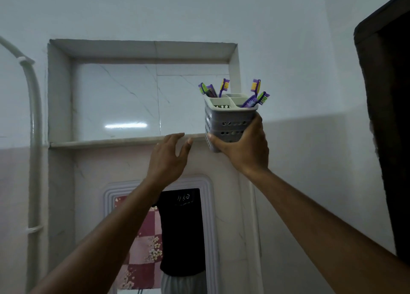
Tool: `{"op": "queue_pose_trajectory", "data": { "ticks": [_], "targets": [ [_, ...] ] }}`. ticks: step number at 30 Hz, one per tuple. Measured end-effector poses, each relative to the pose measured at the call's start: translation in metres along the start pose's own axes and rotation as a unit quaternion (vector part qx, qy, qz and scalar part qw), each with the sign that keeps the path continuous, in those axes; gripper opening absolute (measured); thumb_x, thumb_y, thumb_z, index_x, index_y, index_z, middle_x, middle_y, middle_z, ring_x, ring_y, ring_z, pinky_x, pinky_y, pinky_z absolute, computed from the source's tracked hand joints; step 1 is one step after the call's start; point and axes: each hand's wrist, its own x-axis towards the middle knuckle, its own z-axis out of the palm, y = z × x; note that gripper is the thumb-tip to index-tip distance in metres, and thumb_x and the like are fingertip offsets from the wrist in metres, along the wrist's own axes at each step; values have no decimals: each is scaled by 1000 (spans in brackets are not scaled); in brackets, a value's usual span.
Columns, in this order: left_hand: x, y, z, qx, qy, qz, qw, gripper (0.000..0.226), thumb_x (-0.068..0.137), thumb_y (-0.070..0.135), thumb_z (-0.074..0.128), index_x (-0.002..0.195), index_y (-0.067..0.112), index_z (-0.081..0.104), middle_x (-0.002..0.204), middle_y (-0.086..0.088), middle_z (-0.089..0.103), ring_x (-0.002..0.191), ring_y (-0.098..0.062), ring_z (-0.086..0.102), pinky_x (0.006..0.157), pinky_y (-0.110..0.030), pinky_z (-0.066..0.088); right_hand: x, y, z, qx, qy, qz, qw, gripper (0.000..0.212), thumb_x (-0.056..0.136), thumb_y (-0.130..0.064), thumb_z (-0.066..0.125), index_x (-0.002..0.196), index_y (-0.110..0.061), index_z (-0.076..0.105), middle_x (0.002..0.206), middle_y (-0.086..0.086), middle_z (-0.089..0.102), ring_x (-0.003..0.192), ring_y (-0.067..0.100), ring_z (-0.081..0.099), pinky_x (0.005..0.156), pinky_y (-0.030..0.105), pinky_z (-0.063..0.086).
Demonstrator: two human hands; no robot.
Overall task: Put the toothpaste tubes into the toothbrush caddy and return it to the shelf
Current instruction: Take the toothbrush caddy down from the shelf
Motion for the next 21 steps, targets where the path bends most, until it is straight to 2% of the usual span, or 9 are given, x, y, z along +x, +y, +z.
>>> {"op": "queue_pose_trajectory", "data": {
  "ticks": [6, 12, 14, 17, 18, 21],
  "targets": [
    [-55, -15, -20, -22, -40, -25, 999, 60, 105, 66, 49, 149, 26, 58, 152, 1, 62, 140, -21, 58, 114, -47, 49, -66, 5, -19, -1, -40, 38, 998, 128, 59, -77, 98, 160, -23, 41, 150, -4, 62, 132, 22, 67, 97, 45, 63],
    [-123, -37, -36, -63, -120, -85, 987, 60, 103, 62, 55, 149, 24, 58, 152, -1, 63, 134, -22, 65, 109, -55, 55, -152, 13, -35, -43, -111, 79, 990, 129, 57, -80, 97, 158, -24, 40, 147, -4, 63, 127, 22, 69, 94, 45, 65],
    [-150, -44, -36, -91, -143, -93, 981, 55, 106, 53, 58, 147, 18, 61, 147, -4, 66, 133, -21, 65, 107, -47, 58, -177, 18, -40, -49, -132, 98, 985, 126, 58, -78, 98, 157, -23, 42, 147, -3, 64, 127, 23, 69, 93, 46, 65],
    [-204, -54, -37, -93, -148, -118, 978, 50, 106, 47, 62, 142, 13, 65, 142, -5, 66, 130, -18, 62, 95, -20, 49, -224, 25, -49, -72, -163, 134, 975, 122, 59, -76, 99, 154, -22, 44, 146, -3, 65, 127, 23, 70, 93, 48, 65],
    [-225, -58, -37, -101, -156, -137, 973, 50, 106, 47, 62, 143, 13, 65, 142, -4, 67, 130, -17, 62, 93, -19, 47, -242, 28, -54, -73, -175, 146, 971, 121, 59, -74, 100, 153, -22, 45, 146, -4, 66, 126, 23, 70, 94, 48, 65],
    [-305, -79, -26, -117, -219, -215, 944, 53, 105, 49, 63, 145, 15, 65, 142, -4, 69, 129, -16, 64, 100, -30, 51, -310, 50, -62, -89, -226, 193, 951, 118, 59, -70, 102, 151, -21, 46, 144, -4, 67, 124, 22, 71, 93, 47, 64]
  ]
}}
